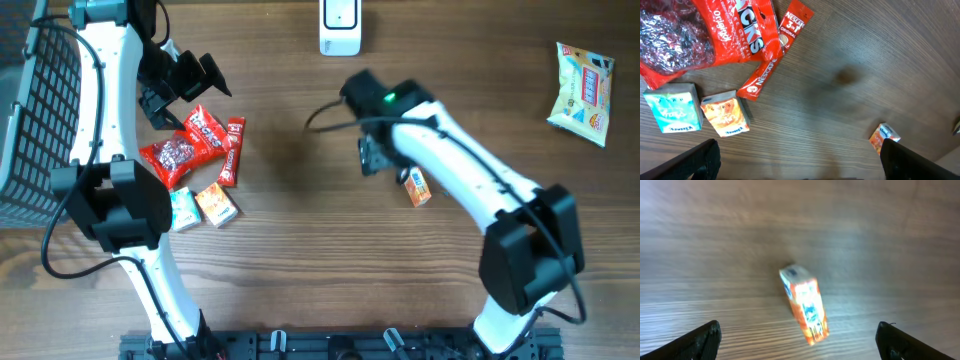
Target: Scan the item barcode
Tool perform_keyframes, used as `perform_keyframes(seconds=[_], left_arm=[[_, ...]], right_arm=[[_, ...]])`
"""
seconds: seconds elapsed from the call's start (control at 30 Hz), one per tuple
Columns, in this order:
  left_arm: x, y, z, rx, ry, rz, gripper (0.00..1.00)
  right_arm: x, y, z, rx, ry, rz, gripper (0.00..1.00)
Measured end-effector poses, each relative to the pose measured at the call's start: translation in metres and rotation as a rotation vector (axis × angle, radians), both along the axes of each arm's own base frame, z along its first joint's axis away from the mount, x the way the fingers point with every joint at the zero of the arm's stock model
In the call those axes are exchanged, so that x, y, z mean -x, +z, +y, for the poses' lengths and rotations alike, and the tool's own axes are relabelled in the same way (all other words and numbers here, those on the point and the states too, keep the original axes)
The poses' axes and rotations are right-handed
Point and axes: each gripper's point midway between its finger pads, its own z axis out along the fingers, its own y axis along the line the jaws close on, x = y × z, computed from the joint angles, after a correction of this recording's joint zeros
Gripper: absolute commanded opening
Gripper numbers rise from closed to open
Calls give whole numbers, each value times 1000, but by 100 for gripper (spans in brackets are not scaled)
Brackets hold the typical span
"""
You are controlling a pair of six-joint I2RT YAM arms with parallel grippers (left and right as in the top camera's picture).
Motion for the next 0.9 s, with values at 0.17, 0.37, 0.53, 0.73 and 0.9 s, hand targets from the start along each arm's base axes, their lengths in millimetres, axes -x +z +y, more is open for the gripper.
perform_keyframes(seconds=[0.17,0.37,0.53,0.73,0.9], left_arm=[[2,-1,2,-14,-1,8,100],[2,-1,4,-25,-2,9,100],[2,-1,4,-27,-2,7,100],[0,-2,5,-30,-2,0,100],[-2,-2,5,-30,-2,-7,100]], right_arm=[[3,0,-29,-155,-34,124,100],[26,-14,-61,-310,-76,287,100],[52,-26,-59,-364,-93,343,99],[54,-32,-55,-423,-78,184,100],[52,-60,-53,-457,-105,83,87]])
